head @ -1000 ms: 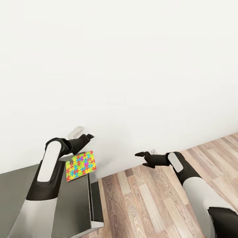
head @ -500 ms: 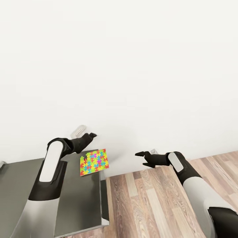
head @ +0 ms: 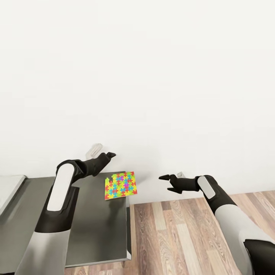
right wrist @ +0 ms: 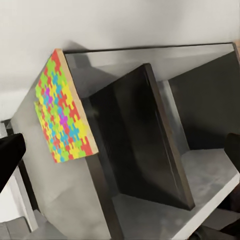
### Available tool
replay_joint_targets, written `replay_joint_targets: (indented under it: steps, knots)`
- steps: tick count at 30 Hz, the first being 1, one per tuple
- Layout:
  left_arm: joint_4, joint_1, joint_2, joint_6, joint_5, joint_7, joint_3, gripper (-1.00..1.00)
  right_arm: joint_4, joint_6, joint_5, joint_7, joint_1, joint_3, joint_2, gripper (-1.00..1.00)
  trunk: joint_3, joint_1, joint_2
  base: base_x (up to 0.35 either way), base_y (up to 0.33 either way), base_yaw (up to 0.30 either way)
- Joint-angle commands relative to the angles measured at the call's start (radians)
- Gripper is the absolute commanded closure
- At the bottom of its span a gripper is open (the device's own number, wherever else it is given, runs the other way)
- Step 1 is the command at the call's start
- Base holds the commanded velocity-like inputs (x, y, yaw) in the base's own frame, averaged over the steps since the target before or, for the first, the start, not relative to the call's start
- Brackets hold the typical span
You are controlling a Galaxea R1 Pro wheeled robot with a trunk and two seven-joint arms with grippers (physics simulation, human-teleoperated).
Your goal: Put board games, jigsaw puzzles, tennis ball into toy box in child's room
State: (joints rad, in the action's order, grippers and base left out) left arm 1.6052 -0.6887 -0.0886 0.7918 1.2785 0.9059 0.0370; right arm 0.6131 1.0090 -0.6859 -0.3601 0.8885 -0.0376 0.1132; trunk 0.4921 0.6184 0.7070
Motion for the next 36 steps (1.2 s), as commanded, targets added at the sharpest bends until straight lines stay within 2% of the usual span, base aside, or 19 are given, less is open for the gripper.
replay_joint_targets:
  steps: [1, 5, 7, 13, 15, 24, 36]
  knots:
    - [0.001, -0.001, -0.001, 0.002, 0.009, 0.004, 0.000, -1.00, 0.000, 0.005, 0.010, -0.025, 0.000, -0.004, 0.005, -1.00, 0.001, 0.000, 0.001, 0.000, 0.000, 0.092]
    - [0.001, 0.000, -0.002, 0.004, 0.009, -0.006, 0.000, -1.00, -0.002, 0.006, 0.010, -0.067, 0.000, -0.004, 0.017, -1.00, 0.001, 0.000, 0.001, 0.000, 0.000, 0.067]
    - [0.001, 0.001, -0.002, 0.004, 0.009, -0.012, 0.000, -1.00, -0.005, 0.007, 0.012, -0.111, 0.001, -0.003, 0.028, -1.00, 0.000, 0.000, 0.001, 0.000, 0.000, 0.043]
    - [0.001, 0.001, -0.003, 0.005, 0.013, -0.017, 0.000, -1.00, -0.012, 0.007, 0.015, -0.156, 0.001, -0.002, 0.039, -1.00, 0.000, 0.000, 0.001, 0.000, 0.000, 0.027]
    - [0.001, 0.001, -0.003, 0.005, 0.025, -0.019, 0.000, -1.00, -0.020, 0.006, 0.017, -0.173, 0.001, -0.001, 0.043, -1.00, 0.000, 0.000, 0.001, 0.000, 0.000, 0.014]
    - [0.001, 0.001, -0.001, 0.006, 0.073, -0.021, 0.000, -1.00, -0.064, 0.000, 0.020, -0.193, 0.004, 0.002, 0.043, -1.00, 0.000, 0.000, 0.001, 0.000, 0.000, 0.007]
    - [0.001, 0.001, -0.001, 0.006, 0.090, -0.021, 0.000, -1.00, -0.082, -0.003, 0.021, -0.199, 0.009, 0.002, 0.046, -1.00, 0.000, 0.000, 0.001, 0.000, 0.000, 0.001]
